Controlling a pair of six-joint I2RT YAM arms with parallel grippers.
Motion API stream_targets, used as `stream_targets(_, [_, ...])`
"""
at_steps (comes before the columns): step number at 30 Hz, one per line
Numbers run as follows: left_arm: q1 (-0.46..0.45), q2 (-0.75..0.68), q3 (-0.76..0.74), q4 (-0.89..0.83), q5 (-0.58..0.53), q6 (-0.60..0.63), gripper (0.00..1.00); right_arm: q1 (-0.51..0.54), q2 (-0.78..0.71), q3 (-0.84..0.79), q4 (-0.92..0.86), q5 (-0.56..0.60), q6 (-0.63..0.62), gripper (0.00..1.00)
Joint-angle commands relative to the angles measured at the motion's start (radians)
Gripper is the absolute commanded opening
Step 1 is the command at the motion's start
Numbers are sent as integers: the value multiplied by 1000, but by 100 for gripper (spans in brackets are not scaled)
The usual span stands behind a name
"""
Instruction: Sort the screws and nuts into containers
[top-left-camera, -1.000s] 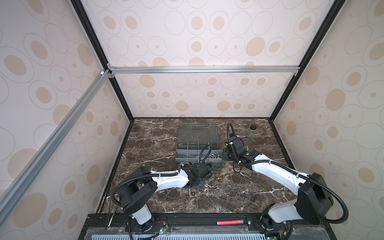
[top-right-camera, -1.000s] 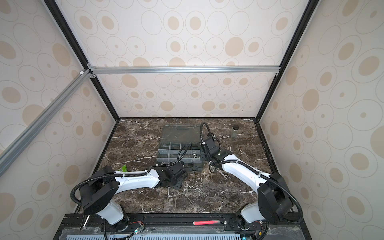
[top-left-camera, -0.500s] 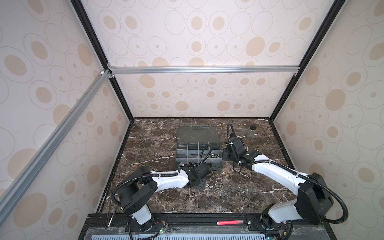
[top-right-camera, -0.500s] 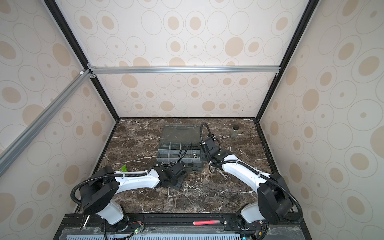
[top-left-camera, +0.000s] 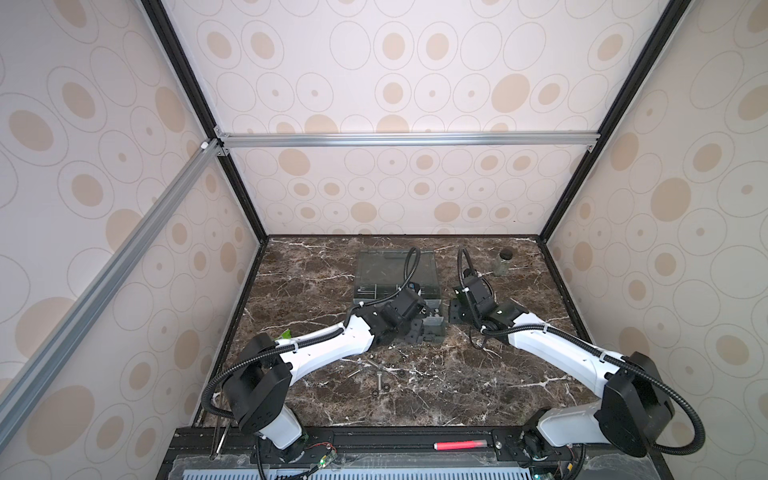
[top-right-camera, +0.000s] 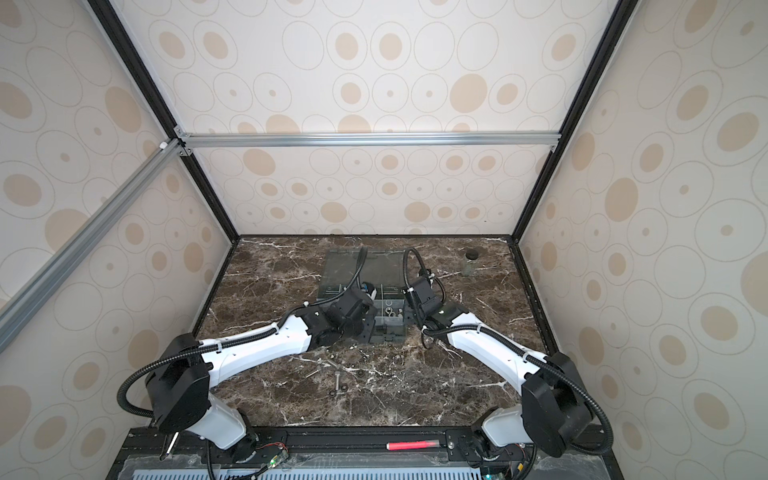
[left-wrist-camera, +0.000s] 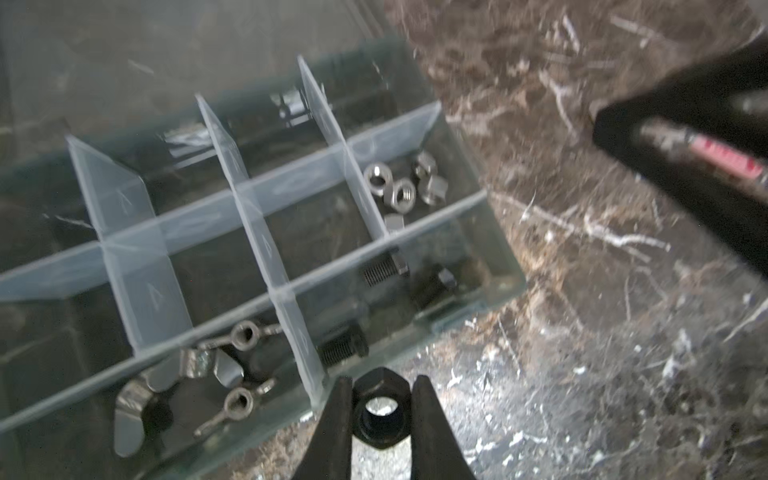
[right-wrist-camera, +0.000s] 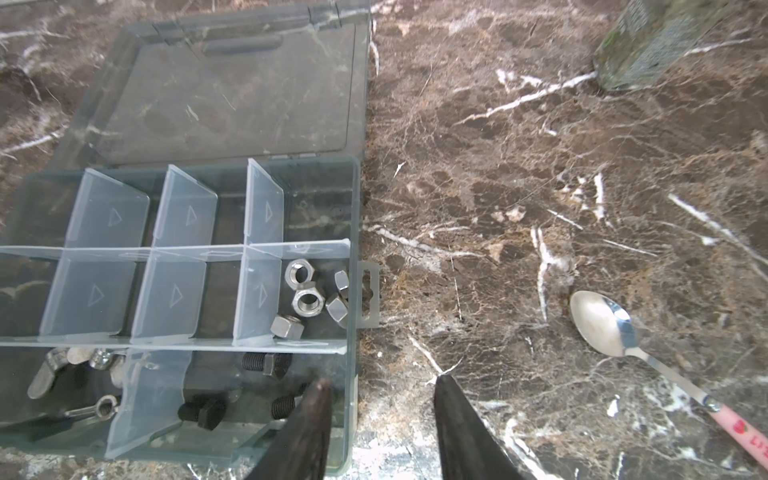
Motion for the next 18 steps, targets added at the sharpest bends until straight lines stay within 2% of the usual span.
stream_targets(1, [52,75,96,-1,-9,70,19,-6,-33,-18,-16,34,1,44])
stream_targets(7, [115,178,175,35,58,65,19,-11,-46,-29,-18,46,-6,44])
stream_targets(14, [134,222,196,55,100,46,20,-17,-40,-39,-7,35,-2,45])
stream_targets(18, [140,224,198,57,105,37,30,-17,-35,-40,1,29,-1,45])
